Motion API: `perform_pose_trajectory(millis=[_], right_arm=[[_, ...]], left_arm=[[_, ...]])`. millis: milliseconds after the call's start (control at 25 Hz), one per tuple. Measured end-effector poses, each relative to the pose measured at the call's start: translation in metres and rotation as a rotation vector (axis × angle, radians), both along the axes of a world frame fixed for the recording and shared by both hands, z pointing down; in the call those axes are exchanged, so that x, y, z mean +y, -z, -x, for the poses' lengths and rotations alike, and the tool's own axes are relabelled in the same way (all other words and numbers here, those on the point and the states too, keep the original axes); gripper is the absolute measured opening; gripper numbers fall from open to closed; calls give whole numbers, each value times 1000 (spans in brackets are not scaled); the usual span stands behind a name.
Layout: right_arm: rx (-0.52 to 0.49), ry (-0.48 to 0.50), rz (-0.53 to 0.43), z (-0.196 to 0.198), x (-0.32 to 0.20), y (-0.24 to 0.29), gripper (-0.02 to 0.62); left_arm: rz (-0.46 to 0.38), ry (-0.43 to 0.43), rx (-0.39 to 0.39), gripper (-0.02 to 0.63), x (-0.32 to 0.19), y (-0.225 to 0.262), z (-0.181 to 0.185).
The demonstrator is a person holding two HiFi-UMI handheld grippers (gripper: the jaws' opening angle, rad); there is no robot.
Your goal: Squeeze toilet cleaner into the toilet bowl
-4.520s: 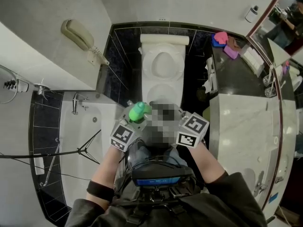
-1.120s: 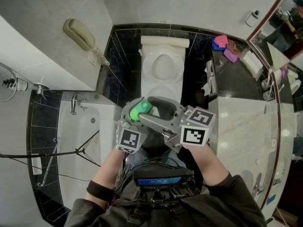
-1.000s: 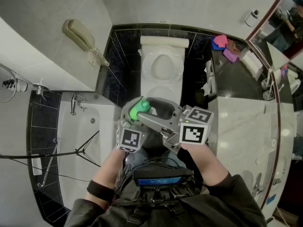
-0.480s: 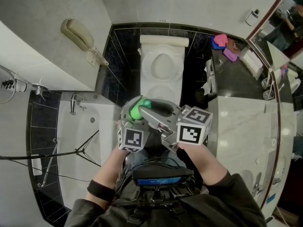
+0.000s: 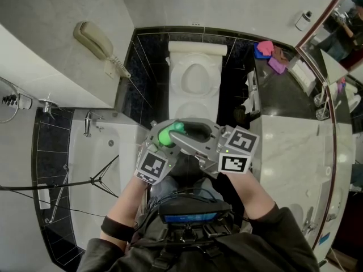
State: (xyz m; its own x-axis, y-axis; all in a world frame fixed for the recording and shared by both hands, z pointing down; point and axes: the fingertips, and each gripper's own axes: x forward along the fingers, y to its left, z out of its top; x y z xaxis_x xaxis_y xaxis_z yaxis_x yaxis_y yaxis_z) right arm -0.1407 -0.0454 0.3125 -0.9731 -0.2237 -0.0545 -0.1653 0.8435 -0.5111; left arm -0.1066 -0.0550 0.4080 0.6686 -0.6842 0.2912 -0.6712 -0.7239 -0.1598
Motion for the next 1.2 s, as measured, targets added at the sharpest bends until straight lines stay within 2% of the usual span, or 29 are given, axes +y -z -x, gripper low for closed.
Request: perform_pose_trajectory(millis=[200, 360, 560, 720, 920, 1120, 1200], right_arm=[[-18, 117, -138, -2, 16, 12, 152], [-38, 228, -271, -4, 34, 22, 152], [-72, 347, -416, -10, 58, 34, 152], [-92, 374, -460, -14, 66, 36, 152], [-126, 358, -430, -18, 66, 39, 161], [-94, 355, -410, -14, 65, 34, 230], [-84, 345, -395, -13, 64, 33, 297]], left_arm=[[64, -203, 47, 187, 23, 3, -14], [170, -328, 136, 187, 47, 17, -25], [260, -524, 174, 187, 79, 27, -35], [266, -562, 169, 187, 87, 29, -38], [264, -582, 177, 187, 91, 31, -42], [245, -598, 166, 187, 92, 29, -42], [239, -587, 163, 187, 91, 29, -42]])
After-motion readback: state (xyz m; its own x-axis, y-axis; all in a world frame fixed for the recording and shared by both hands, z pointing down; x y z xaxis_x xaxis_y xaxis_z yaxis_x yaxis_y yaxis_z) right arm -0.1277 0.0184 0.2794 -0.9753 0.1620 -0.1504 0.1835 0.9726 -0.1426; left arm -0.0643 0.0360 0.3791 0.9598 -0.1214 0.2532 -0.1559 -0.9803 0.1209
